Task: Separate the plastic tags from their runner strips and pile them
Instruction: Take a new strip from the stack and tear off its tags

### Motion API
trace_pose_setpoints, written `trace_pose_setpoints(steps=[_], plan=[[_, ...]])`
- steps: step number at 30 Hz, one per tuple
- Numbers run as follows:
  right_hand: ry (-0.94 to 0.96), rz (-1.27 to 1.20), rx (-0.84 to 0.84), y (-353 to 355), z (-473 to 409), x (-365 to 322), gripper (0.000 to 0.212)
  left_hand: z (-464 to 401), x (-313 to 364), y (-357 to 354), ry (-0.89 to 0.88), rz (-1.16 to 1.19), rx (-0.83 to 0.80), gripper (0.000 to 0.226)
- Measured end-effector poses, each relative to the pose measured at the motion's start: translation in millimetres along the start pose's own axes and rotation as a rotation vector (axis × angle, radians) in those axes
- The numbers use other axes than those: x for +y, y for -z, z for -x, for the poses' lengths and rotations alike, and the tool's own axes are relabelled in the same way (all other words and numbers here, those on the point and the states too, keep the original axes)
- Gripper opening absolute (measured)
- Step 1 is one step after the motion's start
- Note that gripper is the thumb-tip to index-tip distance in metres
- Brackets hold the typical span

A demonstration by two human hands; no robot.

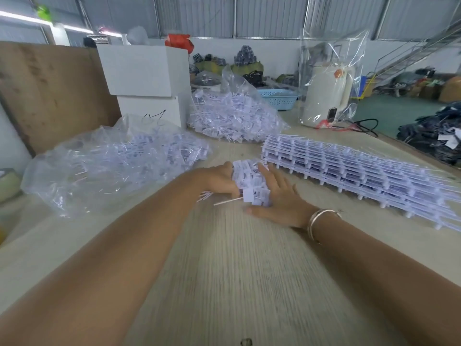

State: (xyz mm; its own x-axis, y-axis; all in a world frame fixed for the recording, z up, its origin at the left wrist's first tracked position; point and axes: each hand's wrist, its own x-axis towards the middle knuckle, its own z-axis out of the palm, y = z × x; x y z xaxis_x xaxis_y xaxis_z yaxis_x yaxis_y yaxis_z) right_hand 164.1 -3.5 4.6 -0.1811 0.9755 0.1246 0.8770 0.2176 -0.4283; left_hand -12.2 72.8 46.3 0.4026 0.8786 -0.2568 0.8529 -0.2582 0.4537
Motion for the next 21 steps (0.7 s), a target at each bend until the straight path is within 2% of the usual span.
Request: trace_pose_setpoints(steps=[2, 3, 5, 7, 9, 11, 14, 16, 19, 21], plan=[[0.009, -0.048, 0.127, -5, -6, -10, 0.102, 4, 2, 12, 0.046, 0.111, -0.122, 0.101], [0.018, -0.101, 0.133, -6, -8, -15, 0.101, 5, 3, 15, 0.057, 0.099, -0.163, 0.106], [0.014, -0.356, 0.046, -2, -9, -22, 0.105, 7, 4, 11, 0.053, -0.104, -0.158, 0.105], [0.015, -0.625, -0.027, 6, -4, -24, 0.111, 2, 0, -4, -0.036, -0.288, 0.055, 0.086], [0.028, -0.679, -0.031, 15, 4, -20, 0.108, -6, -6, -16, -0.114, -0.309, 0.277, 0.071], [0.033, -0.596, 0.002, 25, 13, -12, 0.101, -11, -14, -18, -0.075, -0.288, 0.360, 0.076], [0.025, -0.408, 0.041, 38, 29, 4, 0.088, -16, -16, -6, 0.060, -0.201, 0.187, 0.095], [0.031, -0.284, 0.046, 44, 41, 14, 0.072, -9, -12, 6, 0.047, -0.189, 0.077, 0.105], [0.063, -0.105, 0.029, 45, 54, 23, 0.061, 13, -3, 18, -0.005, -0.262, 0.054, 0.108], [0.070, -0.021, 0.016, 42, 60, 24, 0.057, 33, 4, 12, -0.029, -0.302, 0.147, 0.096]])
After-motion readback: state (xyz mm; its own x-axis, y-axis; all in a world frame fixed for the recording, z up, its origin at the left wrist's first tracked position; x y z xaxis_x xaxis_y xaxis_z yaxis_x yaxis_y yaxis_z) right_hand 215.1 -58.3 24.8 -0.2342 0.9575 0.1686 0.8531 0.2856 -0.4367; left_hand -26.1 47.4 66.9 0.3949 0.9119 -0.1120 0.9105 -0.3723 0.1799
